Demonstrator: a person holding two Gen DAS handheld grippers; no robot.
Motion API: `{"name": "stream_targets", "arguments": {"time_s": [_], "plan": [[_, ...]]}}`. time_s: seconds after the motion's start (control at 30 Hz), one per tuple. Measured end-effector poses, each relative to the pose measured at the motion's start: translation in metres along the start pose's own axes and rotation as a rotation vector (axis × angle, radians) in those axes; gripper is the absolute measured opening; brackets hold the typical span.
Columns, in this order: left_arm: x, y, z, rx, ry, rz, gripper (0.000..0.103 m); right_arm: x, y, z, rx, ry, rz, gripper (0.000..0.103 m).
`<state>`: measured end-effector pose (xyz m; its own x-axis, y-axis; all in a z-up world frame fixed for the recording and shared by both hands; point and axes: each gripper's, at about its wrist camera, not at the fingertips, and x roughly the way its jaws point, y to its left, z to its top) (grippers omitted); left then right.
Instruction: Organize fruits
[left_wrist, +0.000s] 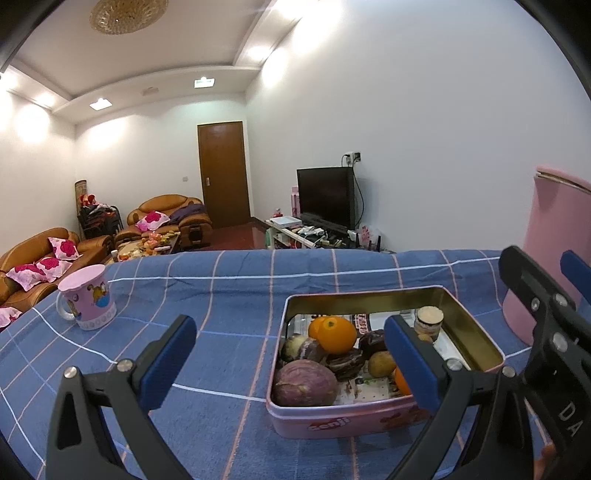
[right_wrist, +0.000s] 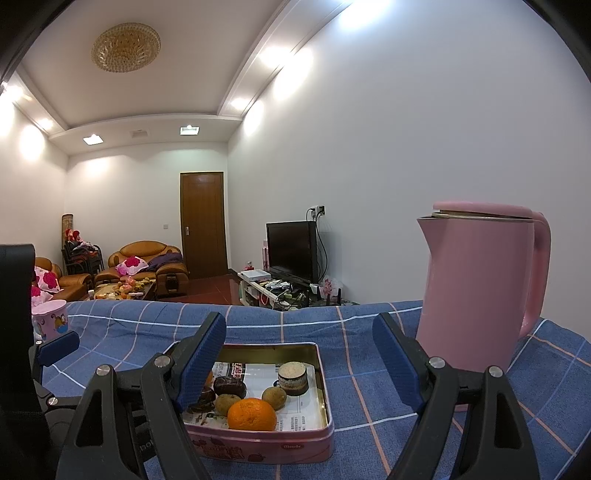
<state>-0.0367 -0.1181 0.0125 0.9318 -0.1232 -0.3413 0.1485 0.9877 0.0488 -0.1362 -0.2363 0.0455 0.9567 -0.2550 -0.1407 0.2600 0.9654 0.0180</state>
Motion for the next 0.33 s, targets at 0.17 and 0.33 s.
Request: {"name": "stream_targets", "arguments": {"time_s": [0.17,0.33], "plan": [[0.0017,0.0006,0.0001,-0.006,0.002,0.002,0.103,0.0022,-0.0012,0.0002,-0.002,0.006,-0.001,0.083],[0.0027,-0.0006,0.0002,-0.004,0.007,0.002,0.103,0.0034,-0.0022,0.0004,0.000,0.009,-0.007,0.083]]}}
